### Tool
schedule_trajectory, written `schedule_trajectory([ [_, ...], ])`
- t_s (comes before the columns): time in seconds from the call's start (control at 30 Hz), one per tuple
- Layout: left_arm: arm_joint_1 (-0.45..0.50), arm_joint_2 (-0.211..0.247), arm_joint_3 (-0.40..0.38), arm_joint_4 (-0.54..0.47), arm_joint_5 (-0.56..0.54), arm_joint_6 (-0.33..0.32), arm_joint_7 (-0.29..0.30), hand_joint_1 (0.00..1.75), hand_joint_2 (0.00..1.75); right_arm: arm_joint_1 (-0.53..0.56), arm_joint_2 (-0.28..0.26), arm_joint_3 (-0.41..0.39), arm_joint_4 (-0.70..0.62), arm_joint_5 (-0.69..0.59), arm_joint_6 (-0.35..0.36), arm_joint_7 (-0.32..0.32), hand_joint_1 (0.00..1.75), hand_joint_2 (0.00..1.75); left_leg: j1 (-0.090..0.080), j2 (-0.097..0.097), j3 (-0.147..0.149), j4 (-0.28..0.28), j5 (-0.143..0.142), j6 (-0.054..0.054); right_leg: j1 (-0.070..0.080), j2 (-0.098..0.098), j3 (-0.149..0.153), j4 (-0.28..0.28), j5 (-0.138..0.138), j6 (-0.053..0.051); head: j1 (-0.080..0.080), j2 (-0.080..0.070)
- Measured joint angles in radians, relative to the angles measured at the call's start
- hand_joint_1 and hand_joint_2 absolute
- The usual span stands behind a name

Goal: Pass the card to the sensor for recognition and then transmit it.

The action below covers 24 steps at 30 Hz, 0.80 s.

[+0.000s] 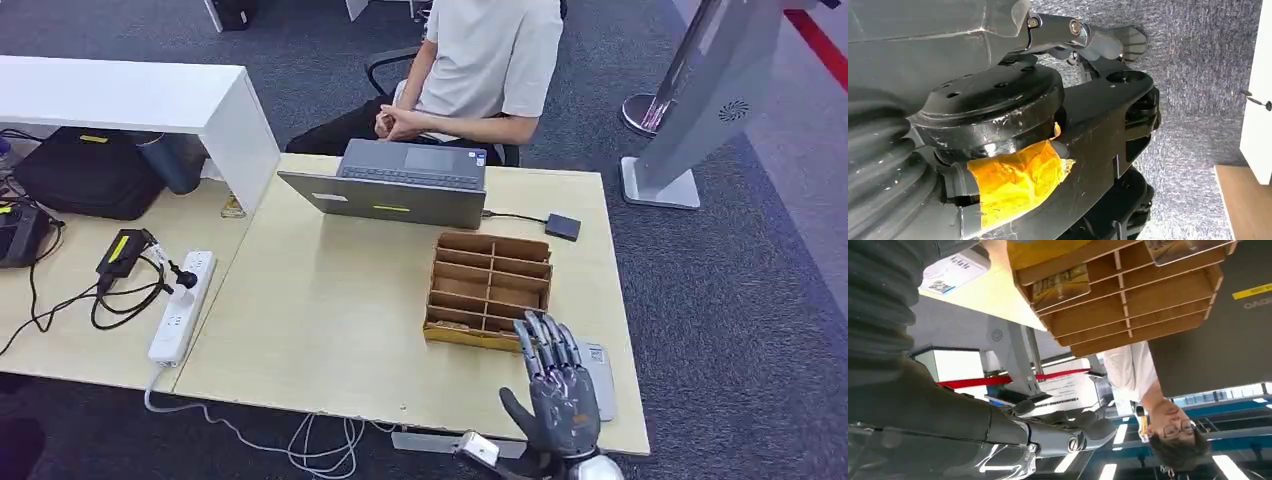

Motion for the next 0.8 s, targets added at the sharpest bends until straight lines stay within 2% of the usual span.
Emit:
schedule_trajectory([
  [0.17,0.000,0.000,0.000,0.000,0.000,-0.001,0.001,0.00,1.75,-0.024,0.007,0.011,0.030,-0.004,0.000,0.010,0.00,1.75,0.000,0.000,0.000,0.000,0.000,0.000,0.000,0.000,0.000,0.000,0.000,0.000,0.000,0.000],
  [0.37,-0.001,0.002,-0.002,0.000,0.000,-0.003,0.003,0.00,1.75,-0.042,0.007,0.031,0.059,-0.009,0.000,0.050,0.00,1.75,0.000,0.000,0.000,0.000,0.000,0.000,0.000,0.000,0.000,0.000,0.000,0.000,0.000,0.000],
  [0.8,-0.002,0.004,-0.018,0.000,-0.003,-0.004,0.005,0.00,1.75,-0.091,0.007,0.019,0.094,0.011,-0.001,0.100,0.00,1.75,0.000,0.000,0.000,0.000,0.000,0.000,0.000,0.000,0.000,0.000,0.000,0.000,0.000,0.000],
])
